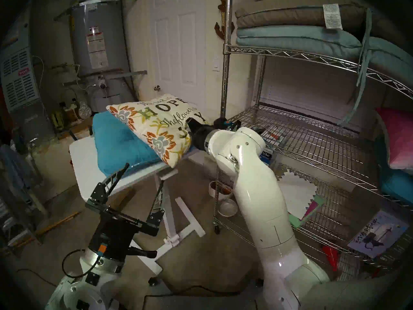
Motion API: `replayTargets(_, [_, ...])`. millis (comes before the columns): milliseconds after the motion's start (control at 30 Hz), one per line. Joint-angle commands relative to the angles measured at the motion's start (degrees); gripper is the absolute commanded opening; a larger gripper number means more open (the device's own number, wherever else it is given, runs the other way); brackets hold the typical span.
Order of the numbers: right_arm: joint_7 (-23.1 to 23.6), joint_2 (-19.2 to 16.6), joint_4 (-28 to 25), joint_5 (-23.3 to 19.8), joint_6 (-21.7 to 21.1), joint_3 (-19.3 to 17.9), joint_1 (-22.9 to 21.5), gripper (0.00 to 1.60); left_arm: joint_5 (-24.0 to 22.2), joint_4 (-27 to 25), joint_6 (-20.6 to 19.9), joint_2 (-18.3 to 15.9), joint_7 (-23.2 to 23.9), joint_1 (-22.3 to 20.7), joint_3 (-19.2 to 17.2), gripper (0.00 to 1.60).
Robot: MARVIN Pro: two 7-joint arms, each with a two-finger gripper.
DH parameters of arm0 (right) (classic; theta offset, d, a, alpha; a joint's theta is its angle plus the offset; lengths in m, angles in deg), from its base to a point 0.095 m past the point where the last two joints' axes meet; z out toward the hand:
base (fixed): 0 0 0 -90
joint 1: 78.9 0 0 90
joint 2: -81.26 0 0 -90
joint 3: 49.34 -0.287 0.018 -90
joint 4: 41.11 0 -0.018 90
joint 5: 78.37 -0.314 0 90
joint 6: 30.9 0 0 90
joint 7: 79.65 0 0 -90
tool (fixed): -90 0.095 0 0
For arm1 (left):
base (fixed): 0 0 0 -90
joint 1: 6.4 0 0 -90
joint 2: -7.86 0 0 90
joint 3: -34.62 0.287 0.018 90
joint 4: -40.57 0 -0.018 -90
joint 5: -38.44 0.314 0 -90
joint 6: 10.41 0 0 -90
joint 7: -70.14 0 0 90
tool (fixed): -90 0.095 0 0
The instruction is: Put cushion on the shelf
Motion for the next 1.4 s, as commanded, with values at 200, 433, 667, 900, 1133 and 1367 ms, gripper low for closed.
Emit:
replayTargets(200, [1.81,-4.23,-3.68,1.36,-1.53,-3.43,-1.43,0.0,0.09,-1.62,0.21,0.06,-0.29,-0.12,0.14,1.6])
replayTargets(433, [2.78,-6.41,-3.3,2.13,-2.84,-5.86,-2.3,0.0,0.16,-1.62,0.2,-0.01,-0.43,-0.11,0.19,1.6])
replayTargets(667, [3.68,-8.66,-3.36,2.61,-3.93,-8.1,-1.9,0.0,0.21,-1.62,0.18,-0.07,-0.53,-0.11,0.23,1.6])
replayTargets(900, [4.62,-11.27,-5.07,2.68,-5.24,-11.2,-0.33,0.0,0.25,-1.62,0.16,-0.14,-0.64,-0.1,0.26,1.6])
replayTargets(1133, [5.95,-13.91,-6.67,2.42,-6.78,-15.06,0.78,0.0,0.28,-1.62,0.15,-0.22,-0.75,-0.09,0.29,1.6])
replayTargets(1367, [7.69,-16.65,-6.86,1.83,-8.8,-19.13,1.37,0.0,0.31,-1.62,0.13,-0.3,-0.87,-0.08,0.33,1.6])
